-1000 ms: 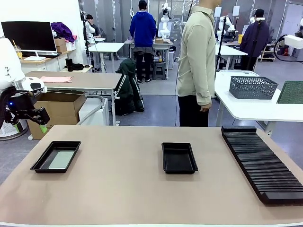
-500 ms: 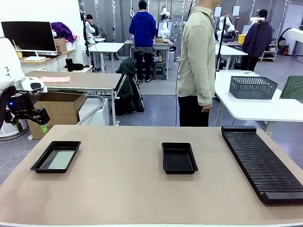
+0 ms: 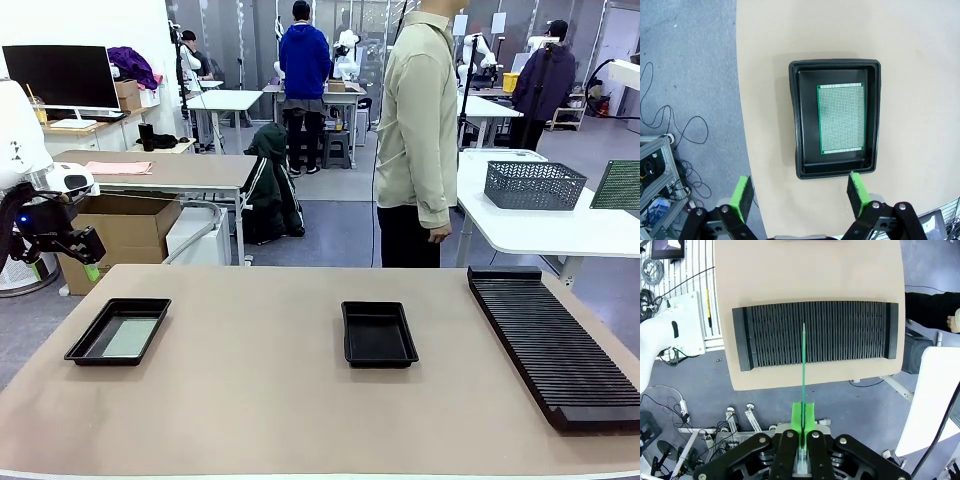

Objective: Inspect and transfer BCBs to ESD trays.
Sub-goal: Pick up the Blank PCB from the PCB Rack and place it in the right ESD tray.

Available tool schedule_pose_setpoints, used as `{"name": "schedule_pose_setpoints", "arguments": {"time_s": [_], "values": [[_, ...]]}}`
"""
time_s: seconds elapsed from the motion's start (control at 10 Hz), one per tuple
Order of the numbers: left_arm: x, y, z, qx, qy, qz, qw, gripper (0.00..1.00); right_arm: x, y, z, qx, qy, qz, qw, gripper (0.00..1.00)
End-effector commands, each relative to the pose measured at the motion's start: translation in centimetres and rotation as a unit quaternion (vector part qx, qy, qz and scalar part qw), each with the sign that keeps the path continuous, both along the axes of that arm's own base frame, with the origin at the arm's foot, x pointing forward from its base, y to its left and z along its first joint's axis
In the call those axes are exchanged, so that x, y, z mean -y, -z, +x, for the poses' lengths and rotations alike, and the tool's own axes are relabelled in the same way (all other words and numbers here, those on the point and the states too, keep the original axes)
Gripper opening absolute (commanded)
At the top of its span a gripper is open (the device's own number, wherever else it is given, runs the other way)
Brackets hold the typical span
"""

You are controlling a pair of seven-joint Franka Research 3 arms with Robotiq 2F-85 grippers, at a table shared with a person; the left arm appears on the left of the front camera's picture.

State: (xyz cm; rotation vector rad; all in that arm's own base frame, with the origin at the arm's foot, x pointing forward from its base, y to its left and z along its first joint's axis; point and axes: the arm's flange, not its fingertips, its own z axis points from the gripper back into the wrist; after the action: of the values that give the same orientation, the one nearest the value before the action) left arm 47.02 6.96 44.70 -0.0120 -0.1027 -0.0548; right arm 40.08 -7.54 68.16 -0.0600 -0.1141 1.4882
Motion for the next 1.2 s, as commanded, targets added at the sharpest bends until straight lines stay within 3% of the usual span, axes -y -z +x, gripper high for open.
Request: {"name": "schedule_pose_setpoints", "arguments": {"time_s": [0.0,0.2,0.5,0.7,0.9,1.1], "values": [[-0.1,0.1,0.0,0.002,-0.001,0.001,1.0,1.0,-0.1,0.2,0.0,-0.002,-0.001,-0.001,1.0,0.02],[-0.1,0.1,0.0,0.002,-0.001,0.001,1.0,1.0,0.0,0.0,0.0,0.0,0.0,0.0,1.0,0.02],[-0.1,0.1,0.0,0.002,-0.001,0.001,1.0,1.0,-1.4,1.8,-0.3,-0.005,0.086,0.089,0.992,0.02],[-0.1,0.1,0.0,0.002,-0.001,0.001,1.0,1.0,-3.8,3.4,-1.2,-0.013,0.165,0.136,0.977,0.02],[-0.1,0.1,0.0,0.002,-0.001,0.001,1.0,1.0,-6.8,5.4,-1.6,-0.039,0.237,0.192,0.952,0.02],[-0.1,0.1,0.0,0.002,-0.001,0.001,1.0,1.0,-10.2,7.6,-1.4,-0.059,0.337,0.248,0.906,0.02]]}}
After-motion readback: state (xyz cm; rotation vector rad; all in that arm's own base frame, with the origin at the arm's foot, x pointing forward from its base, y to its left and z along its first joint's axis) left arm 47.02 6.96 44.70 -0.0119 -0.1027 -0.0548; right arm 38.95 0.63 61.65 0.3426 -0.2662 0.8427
